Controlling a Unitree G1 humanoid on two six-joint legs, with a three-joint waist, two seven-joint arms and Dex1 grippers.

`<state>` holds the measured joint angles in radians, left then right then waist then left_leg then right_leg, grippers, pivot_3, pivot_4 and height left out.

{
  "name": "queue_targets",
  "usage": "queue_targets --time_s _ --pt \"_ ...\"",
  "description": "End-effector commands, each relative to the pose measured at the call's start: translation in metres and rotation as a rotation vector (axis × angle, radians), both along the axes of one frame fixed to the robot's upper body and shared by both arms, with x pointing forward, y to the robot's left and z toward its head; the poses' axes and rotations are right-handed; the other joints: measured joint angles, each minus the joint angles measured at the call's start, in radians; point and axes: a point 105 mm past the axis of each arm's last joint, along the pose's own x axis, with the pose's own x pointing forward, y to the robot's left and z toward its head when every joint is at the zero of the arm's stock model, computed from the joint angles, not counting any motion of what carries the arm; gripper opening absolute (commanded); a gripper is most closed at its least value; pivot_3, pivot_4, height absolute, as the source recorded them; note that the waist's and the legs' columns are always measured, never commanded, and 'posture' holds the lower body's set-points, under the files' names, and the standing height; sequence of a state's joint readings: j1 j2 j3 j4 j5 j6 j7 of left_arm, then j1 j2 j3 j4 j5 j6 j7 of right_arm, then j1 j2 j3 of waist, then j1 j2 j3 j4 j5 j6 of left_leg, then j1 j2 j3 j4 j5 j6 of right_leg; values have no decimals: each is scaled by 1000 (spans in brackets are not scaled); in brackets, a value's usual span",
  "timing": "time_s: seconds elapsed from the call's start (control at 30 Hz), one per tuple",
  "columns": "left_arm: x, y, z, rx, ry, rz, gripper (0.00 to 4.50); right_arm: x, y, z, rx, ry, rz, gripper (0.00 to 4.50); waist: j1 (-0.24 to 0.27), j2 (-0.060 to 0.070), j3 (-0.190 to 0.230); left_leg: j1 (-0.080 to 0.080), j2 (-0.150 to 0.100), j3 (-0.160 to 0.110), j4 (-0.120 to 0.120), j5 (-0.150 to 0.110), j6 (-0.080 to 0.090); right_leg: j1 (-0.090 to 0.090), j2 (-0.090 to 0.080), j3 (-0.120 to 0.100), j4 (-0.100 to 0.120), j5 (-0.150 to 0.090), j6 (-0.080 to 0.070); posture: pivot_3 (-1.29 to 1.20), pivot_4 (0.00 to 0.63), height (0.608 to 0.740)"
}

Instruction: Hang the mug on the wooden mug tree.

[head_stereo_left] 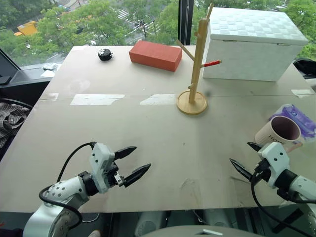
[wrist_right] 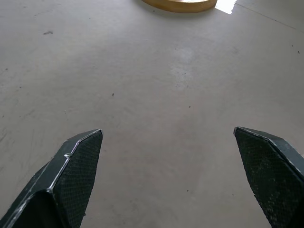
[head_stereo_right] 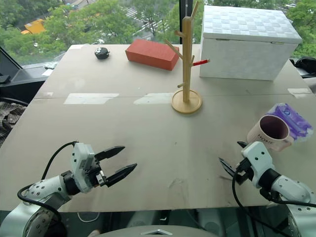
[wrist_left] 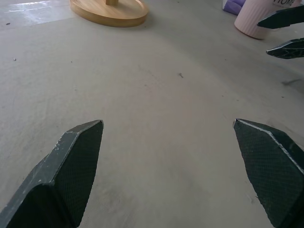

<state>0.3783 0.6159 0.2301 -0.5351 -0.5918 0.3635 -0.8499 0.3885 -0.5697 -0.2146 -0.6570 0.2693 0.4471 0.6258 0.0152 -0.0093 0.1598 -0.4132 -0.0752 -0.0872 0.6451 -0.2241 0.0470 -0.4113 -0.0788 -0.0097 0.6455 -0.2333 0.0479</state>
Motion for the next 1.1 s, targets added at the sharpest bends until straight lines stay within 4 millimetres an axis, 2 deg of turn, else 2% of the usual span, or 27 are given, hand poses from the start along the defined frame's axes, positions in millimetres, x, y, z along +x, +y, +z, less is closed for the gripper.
queue_targets --time_s 0.03,0.13,0.23,0.3,0.37,0.43,0.57,0.63,0.8,0.93,1.1 --pt "7 -11 21 -24 -78 -50 4500 7 9 19 12 -110 10 4475 0 0 0 0 0 0 0 0 0 0 0 0 0 0 0 0 150 740" --pt "19 -29 46 -117 -150 -116 4500 26 21 50 94 -265 -34 4475 2 0 1 -1 0 -1 0 0 0 0 0 -1 -1 0 0 0 150 740" --pt "20 -39 64 -172 -183 -183 4500 44 13 91 164 -426 -138 4475 -4 0 0 0 0 -1 1 0 0 0 1 -1 -1 1 1 0 150 740" --pt "19 -46 76 -196 -203 -241 4500 55 -5 121 186 -520 -235 4475 -3 1 1 0 0 1 1 1 0 0 2 1 -1 2 -1 0 150 740" --pt "16 -54 86 -203 -217 -318 4500 59 -34 143 136 -572 -320 4475 3 0 1 0 0 1 1 1 0 0 3 1 -1 4 2 0 150 740" --pt "13 -60 90 -205 -216 -378 4500 56 -69 151 76 -548 -413 4475 12 1 1 -1 0 0 1 1 0 0 6 0 -1 4 2 0 150 740" --pt "9 -70 90 -200 -196 -477 4500 24 -121 140 18 -328 -438 4475 29 1 1 -2 -1 1 0 1 0 2 6 0 -4 4 3 0 150 740" --pt "8 -72 90 -202 -187 -500 4500 9 -129 131 50 -223 -419 4475 24 2 1 -2 0 3 -1 0 1 2 3 2 -5 4 3 0 150 740" --pt "14 -76 86 -193 -176 -537 4500 -37 -139 95 14 18 -379 4475 9 3 1 0 5 7 -2 -1 3 2 3 3 -4 3 2 0 150 740" --pt "16 -79 86 -193 -179 -552 4500 -45 -144 70 -7 95 -422 4475 -2 2 1 1 9 9 2 -1 3 3 7 3 -4 1 0 0 150 740" --pt "18 -79 86 -180 -188 -551 4500 -33 -148 49 -16 63 -514 4475 -4 1 2 9 14 13 3 -1 2 9 5 2 -4 2 0 0 150 740"
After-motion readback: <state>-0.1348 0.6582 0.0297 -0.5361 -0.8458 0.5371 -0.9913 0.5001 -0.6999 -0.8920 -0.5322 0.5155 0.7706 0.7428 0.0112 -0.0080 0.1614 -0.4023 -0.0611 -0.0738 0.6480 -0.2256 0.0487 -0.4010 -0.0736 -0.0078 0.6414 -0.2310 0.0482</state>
